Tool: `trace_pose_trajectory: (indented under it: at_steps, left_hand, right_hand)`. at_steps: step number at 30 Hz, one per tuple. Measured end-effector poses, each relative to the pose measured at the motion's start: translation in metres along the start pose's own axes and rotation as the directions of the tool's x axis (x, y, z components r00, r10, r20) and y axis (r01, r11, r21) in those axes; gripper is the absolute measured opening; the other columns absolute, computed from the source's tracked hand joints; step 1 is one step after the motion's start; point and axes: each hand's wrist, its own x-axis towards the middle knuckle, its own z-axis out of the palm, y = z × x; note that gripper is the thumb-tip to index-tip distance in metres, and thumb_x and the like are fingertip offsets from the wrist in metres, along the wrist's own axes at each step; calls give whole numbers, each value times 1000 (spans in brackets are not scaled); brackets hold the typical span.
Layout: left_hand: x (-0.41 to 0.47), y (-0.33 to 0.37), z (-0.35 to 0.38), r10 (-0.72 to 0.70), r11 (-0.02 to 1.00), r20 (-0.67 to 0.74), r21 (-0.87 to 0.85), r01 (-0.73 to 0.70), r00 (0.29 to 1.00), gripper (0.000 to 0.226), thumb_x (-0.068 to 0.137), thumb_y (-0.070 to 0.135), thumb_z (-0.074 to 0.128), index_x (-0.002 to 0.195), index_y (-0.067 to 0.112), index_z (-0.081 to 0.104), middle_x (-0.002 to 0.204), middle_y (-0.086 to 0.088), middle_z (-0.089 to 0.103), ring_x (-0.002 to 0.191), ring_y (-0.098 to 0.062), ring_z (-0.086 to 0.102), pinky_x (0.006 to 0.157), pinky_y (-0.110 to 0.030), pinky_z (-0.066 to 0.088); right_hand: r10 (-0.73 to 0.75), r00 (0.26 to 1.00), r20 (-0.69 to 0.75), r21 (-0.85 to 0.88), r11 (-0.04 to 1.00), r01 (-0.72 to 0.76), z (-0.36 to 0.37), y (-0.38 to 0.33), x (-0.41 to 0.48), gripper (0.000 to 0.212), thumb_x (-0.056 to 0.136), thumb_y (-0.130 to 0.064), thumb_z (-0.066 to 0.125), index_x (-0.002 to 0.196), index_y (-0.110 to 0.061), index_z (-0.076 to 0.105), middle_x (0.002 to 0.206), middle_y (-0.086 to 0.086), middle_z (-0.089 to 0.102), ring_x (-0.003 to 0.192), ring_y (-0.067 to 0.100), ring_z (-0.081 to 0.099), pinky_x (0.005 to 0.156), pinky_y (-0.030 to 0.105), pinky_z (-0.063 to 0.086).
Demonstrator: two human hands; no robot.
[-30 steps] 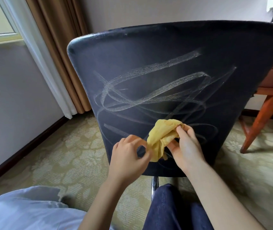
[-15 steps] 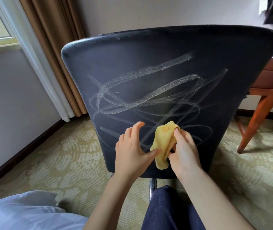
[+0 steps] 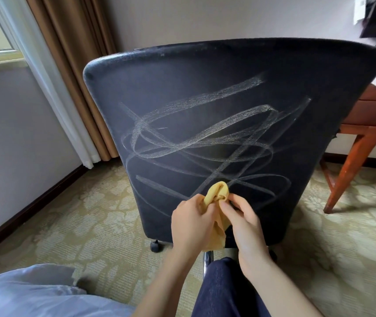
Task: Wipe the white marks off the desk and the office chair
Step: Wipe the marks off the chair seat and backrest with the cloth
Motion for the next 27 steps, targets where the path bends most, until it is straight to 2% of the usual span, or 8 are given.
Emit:
trace_pose_trajectory:
  at_steps: [4, 7, 10, 15, 18, 21, 24, 27]
  left_hand:
    - [-4, -4, 10, 28, 996, 104, -82, -20, 994, 31, 89, 34, 55, 82, 5, 65, 76, -8, 64, 81, -23, 57, 75, -44, 50]
    - [-6, -3, 12, 78, 997, 184, -34, -73, 980, 35, 92, 39, 52, 84, 8, 67, 87, -1, 66, 97, -16, 50, 92, -39, 42]
    - [-6, 1, 4, 126, 989, 330, 30, -143, 936, 43, 85, 52, 49, 94, 14, 68, 107, 14, 59, 113, -12, 38, 103, -36, 28]
    - [2, 9, -16, 172, 984, 271, -99, -151, 947, 38, 84, 48, 53, 116, 30, 64, 118, 18, 52, 120, -8, 40, 108, -36, 30]
    - [9, 6, -24, 109, 981, 152, -178, -81, 982, 28, 92, 32, 57, 119, 29, 61, 121, 12, 52, 117, -14, 49, 103, -35, 38]
    - [11, -5, -28, 52, 976, 123, -217, -24, 991, 28, 92, 29, 57, 120, 30, 59, 119, 15, 49, 116, -7, 47, 99, -27, 40]
    - [10, -17, -32, 41, 974, 104, -226, -17, 994, 27, 92, 28, 58, 118, 33, 57, 120, 18, 47, 116, 2, 42, 95, -19, 33]
    - [16, -32, -36, 4, 972, 80, -235, 15, 997, 24, 92, 27, 59, 113, 37, 55, 120, 18, 46, 115, 3, 40, 94, -17, 29]
  right_hand:
    - [146, 986, 83, 87, 984, -153, 3, 10, -10, 28, 77, -45, 67, 104, -50, 61, 116, -2, 64, 106, 18, 62, 90, 45, 52]
    - [237, 971, 37, 238, 941, -239, 4, 10, -7, 44, 68, -46, 69, 110, -45, 58, 107, 0, 68, 99, 23, 66, 83, 44, 56]
    - [290, 956, -45, 360, 897, -256, 7, 2, 0, 23, 80, -36, 69, 102, -38, 61, 91, 3, 71, 87, 25, 69, 69, 39, 58]
    - [8, 926, -377, 332, 935, 127, 14, -15, 19, 15, 87, -29, 65, 100, -34, 61, 106, -1, 66, 95, 18, 65, 85, 43, 54]
    - [-557, 692, -459, -146, 816, 559, 31, -39, 28, 22, 85, -22, 67, 106, -22, 59, 111, -8, 55, 103, 10, 55, 93, 28, 47]
    - [-945, 271, -185, -511, 328, 795, 45, -66, 50, 18, 82, -5, 69, 100, -7, 67, 108, 4, 52, 101, 23, 51, 90, 30, 44]
    - [-981, -59, 182, -684, -170, 710, 54, -100, 77, 21, 83, -7, 66, 97, -22, 69, 109, -6, 49, 99, 21, 46, 84, 44, 41]
    - [-878, -253, 407, -676, -475, 563, 74, -124, 102, 16, 87, -14, 64, 91, -26, 74, 103, -6, 65, 99, 17, 46, 84, 41, 36]
